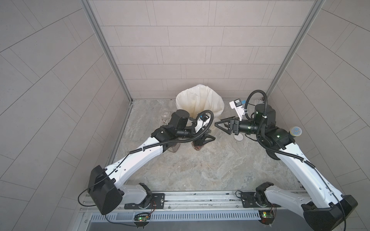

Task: Empty the moldy dried flower tea in the jars
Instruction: Unscrew the lid from the jar.

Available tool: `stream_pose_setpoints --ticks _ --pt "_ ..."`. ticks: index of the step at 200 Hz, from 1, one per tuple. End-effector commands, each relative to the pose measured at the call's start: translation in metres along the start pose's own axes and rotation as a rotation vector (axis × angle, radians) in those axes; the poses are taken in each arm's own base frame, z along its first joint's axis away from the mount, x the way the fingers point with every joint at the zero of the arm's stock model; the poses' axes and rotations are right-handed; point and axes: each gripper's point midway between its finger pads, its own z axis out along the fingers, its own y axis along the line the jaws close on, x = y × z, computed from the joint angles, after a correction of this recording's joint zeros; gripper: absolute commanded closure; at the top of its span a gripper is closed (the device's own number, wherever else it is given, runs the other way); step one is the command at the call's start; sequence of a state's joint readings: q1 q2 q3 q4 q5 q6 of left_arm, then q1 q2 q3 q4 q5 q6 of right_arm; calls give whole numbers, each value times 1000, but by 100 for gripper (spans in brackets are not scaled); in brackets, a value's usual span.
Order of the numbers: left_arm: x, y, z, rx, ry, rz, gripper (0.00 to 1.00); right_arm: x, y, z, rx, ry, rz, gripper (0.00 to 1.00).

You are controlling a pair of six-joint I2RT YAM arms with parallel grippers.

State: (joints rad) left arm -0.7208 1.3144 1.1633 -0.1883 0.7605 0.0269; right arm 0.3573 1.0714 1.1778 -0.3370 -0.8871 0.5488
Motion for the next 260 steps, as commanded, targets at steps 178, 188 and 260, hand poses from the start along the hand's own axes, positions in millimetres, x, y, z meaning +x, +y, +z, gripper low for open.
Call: stream_pose_setpoints --ticks 178,188,260 --pt "-4 -48 -23 332 -24 -52 54 15 59 -8 -516 -85 -377 32" --pt "-3 -42 -22 295 -24 -49 54 11 57 -9 -486 -102 -361 20" --pt "10 14 -23 -69 17 23 55 1 -4 -13 27 -72 -65 3"
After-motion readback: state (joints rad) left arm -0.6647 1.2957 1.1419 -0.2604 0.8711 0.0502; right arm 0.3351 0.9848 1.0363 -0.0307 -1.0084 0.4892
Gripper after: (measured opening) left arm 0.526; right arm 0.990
